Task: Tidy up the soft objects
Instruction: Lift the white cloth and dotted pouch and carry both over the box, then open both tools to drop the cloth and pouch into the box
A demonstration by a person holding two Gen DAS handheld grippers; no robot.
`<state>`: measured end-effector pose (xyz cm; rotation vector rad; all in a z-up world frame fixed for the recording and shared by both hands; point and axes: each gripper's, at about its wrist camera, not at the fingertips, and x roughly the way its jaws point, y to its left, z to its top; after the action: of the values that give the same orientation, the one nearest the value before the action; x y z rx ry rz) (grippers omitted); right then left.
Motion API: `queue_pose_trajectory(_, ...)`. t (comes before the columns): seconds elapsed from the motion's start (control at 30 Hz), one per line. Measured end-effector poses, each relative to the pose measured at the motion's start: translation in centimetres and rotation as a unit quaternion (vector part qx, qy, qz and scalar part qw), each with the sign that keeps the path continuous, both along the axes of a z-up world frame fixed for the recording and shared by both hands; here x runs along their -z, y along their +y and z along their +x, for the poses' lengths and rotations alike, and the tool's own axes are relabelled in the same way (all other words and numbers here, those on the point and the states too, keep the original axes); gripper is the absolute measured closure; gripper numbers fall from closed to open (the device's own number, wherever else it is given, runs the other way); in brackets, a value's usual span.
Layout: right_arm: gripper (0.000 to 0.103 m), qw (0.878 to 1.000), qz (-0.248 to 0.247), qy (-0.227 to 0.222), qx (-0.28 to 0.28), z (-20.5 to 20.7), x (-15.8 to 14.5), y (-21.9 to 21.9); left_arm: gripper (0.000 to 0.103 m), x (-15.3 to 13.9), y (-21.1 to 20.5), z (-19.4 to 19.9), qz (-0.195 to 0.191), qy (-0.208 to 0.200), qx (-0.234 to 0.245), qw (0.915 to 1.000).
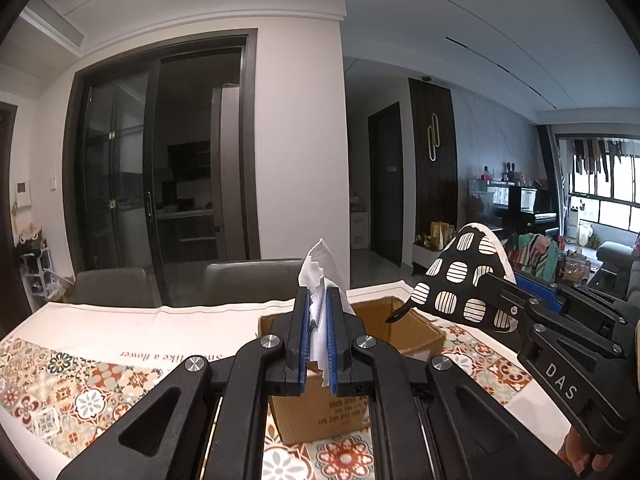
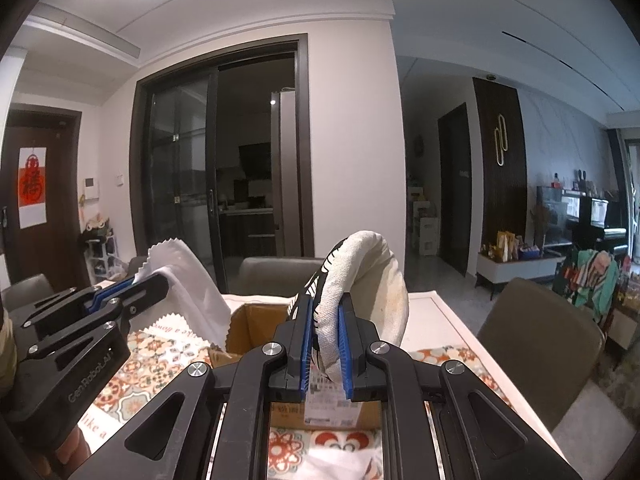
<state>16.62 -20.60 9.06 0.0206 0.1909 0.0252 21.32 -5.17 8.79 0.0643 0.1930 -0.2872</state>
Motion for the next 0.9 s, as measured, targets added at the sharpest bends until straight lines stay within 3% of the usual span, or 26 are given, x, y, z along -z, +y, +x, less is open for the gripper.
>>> queue_pose_trajectory(0.5, 0.09, 1.0, -0.015, 0.018, -0.011, 5.5, 1.4, -0.3, 0.094, 1.5, -1.4, 5.8, 0.01, 0.014, -0.014, 0.9998)
queue_pose_trajectory(0.9, 0.09, 0.995, -0.001, 0.096, -0.039, 11.6, 4.5, -0.6, 0.093, 4.4, -2.6, 10.1, 0.032, 0.071, -0.017, 0.9968)
